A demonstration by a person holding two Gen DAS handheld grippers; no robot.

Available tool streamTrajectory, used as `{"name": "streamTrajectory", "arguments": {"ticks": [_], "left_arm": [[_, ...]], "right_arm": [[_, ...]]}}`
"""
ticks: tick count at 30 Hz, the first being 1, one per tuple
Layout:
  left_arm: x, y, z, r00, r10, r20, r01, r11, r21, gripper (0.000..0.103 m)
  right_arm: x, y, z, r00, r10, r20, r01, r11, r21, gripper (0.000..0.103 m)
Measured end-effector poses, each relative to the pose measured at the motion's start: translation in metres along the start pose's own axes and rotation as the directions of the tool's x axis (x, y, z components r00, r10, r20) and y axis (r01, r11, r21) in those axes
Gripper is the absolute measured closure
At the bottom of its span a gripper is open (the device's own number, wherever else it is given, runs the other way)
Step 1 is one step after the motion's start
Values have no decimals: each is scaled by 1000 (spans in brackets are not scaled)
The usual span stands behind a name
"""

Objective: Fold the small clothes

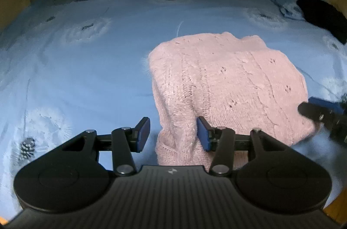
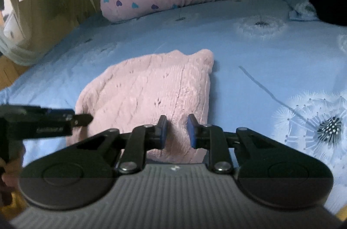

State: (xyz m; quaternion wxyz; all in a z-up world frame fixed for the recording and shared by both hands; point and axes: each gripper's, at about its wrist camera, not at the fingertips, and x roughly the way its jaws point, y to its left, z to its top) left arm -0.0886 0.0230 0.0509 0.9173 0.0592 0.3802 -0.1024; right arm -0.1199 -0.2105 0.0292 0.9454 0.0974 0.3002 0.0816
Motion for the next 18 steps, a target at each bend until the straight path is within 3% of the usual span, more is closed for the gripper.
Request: {"name": "streamTrajectory", "arguments": {"ticks": [5,9,11,13,18], "left_arm": [[-7,3,-5,1000,-2,19,3,999,-46,48],[-22,3,-10,1000,-1,15,2,997,-74,35],[-29,-1,-13,1000,0,6,1,998,-70,32],[-37,-4,-19,1000,-2,-5,2,997,-80,23],[-51,-14,-35,1000,14,-18,-15,996,-93,14]], "right_arm": [[2,15,-12,996,-64,58,70,992,-107,79],[-6,18,-11,994,-79,80,87,990,-108,77],[-12,18,-12,993,-78,93,86,993,-86,71],[-19,18,-14,993,-64,101,72,995,-75,56],[-36,23,-19,992,-43,116,50,997,-63,41]]}}
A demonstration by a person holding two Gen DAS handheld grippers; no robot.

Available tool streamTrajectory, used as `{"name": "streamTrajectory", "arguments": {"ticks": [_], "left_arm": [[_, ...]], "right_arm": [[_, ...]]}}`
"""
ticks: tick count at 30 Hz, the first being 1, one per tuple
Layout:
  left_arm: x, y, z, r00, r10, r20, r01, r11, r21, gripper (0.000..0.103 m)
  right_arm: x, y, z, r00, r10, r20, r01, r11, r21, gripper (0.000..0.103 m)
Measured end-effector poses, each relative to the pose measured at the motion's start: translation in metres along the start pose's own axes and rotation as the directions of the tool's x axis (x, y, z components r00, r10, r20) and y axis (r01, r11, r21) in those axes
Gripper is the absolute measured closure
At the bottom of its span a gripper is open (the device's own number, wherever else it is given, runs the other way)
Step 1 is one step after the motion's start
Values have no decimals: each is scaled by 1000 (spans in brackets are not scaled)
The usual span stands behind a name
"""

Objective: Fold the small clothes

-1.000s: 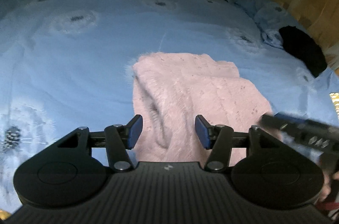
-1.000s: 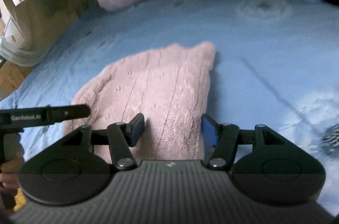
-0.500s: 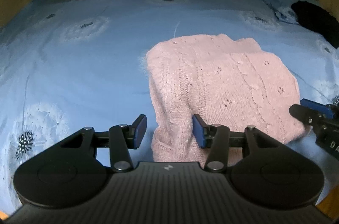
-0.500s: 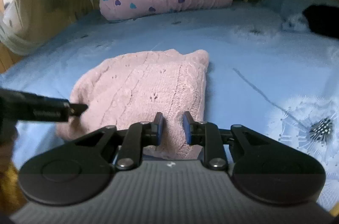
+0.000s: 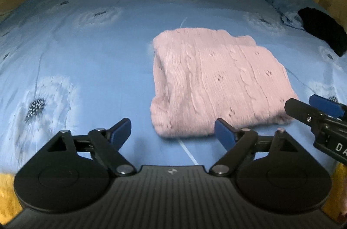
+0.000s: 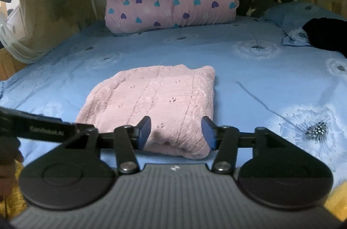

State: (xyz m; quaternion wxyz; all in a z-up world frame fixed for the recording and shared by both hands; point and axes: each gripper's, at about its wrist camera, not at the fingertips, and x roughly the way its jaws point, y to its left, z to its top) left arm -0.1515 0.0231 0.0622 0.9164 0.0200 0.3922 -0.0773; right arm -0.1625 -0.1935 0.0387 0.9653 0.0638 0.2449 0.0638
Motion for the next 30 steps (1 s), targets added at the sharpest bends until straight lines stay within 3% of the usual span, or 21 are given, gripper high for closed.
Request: {"name": "streamTrajectory", "arguments": {"ticks": [2,9,30], "left_arm": [[-4,-3,-4,1000,-7,-4,7,1000,-8,11],[-6,-13,-10,1000,4,-21,-4,1000,-11,3],[31,-16,-24,992,61,-114,-63,998,-12,0]], "right_arm": [[-4,1,0,1000,3,-12,-3,1000,8,31],[-13,4,-9,997,-38,-70,38,999,-2,21],[2,3,-28,988,-58,-143,55,998,-26,21]]}}
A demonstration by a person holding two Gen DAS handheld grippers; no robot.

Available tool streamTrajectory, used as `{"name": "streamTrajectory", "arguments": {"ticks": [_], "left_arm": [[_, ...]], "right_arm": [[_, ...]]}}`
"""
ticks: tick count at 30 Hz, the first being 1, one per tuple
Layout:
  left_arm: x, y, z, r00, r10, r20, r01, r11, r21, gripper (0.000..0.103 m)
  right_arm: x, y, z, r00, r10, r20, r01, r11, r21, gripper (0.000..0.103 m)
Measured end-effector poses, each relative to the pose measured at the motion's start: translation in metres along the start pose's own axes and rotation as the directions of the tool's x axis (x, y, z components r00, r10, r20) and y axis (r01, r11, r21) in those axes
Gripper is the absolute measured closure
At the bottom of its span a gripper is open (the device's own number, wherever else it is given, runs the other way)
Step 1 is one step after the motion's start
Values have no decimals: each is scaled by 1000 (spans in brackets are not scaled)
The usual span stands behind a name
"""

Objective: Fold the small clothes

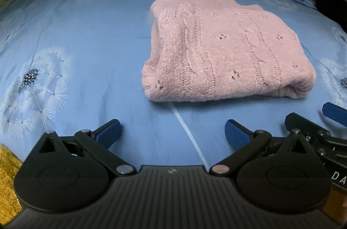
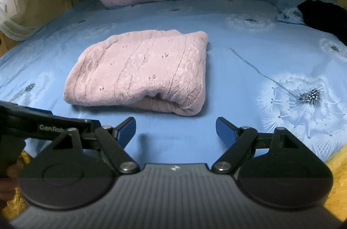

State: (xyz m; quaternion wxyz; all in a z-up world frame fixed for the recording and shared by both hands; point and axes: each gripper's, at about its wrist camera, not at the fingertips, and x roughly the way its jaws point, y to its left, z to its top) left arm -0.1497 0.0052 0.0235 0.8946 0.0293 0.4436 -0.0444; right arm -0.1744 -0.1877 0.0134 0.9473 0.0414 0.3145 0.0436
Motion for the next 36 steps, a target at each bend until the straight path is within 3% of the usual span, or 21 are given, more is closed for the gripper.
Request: {"name": "streamTrajectory", "arguments": {"ticks": [36], "left_arm": [[1,0,0,1000,2,-3,-2,1000,0,0]], "right_arm": [[3,3,-1,1000,3,-17,-3,1000,8,21]]}}
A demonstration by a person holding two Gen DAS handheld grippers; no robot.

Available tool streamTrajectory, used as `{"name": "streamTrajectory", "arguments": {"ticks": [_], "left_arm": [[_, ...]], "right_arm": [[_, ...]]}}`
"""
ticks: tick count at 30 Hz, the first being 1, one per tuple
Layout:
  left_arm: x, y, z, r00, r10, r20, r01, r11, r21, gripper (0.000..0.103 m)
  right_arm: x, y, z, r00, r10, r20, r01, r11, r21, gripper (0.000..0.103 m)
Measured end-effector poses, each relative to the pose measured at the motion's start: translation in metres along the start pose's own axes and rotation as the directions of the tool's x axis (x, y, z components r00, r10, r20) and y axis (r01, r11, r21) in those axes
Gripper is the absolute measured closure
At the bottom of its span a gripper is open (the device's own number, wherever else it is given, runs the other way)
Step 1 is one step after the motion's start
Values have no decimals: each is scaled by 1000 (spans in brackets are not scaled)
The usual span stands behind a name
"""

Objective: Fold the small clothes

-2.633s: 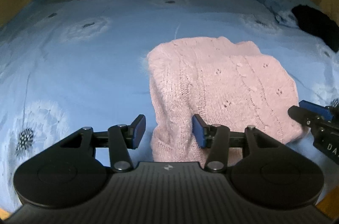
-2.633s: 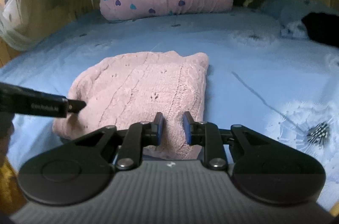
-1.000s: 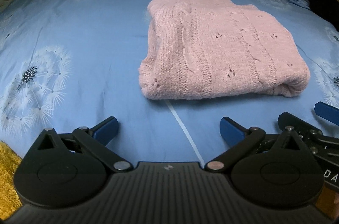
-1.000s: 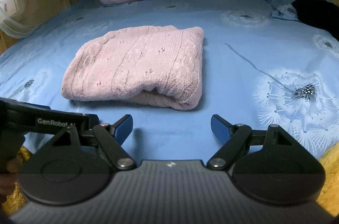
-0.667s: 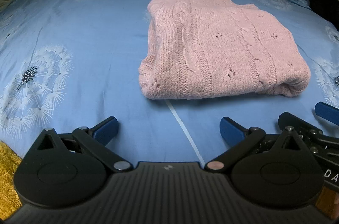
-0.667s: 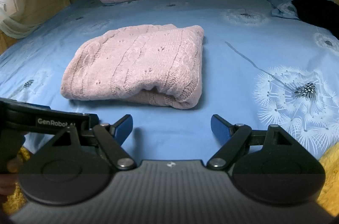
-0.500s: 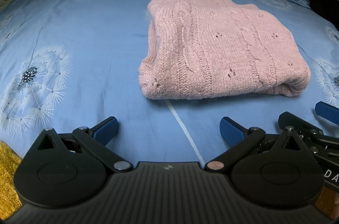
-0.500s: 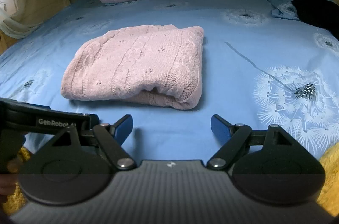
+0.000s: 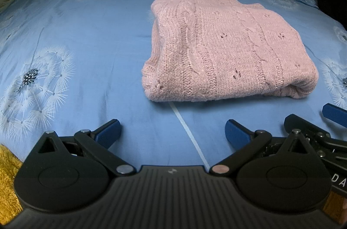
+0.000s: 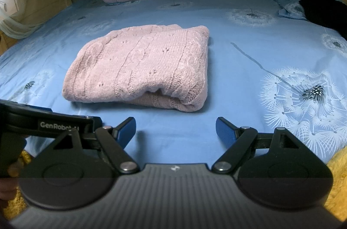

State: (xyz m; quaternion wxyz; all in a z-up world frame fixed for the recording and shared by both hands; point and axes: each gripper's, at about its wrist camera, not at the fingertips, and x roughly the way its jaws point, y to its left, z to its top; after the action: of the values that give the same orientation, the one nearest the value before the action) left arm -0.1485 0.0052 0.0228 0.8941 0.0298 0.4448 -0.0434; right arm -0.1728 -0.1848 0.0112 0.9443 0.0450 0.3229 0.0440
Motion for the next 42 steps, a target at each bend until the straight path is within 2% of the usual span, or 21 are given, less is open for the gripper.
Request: {"name": "streamTrajectory", "arguments": {"ticks": [42], "left_arm": [[-1,-2,-2,1000,6,7,-6,1000,3,0]], "right_arm": [[0,0,0,1000,1,-1,-1,1000,2,21]]}}
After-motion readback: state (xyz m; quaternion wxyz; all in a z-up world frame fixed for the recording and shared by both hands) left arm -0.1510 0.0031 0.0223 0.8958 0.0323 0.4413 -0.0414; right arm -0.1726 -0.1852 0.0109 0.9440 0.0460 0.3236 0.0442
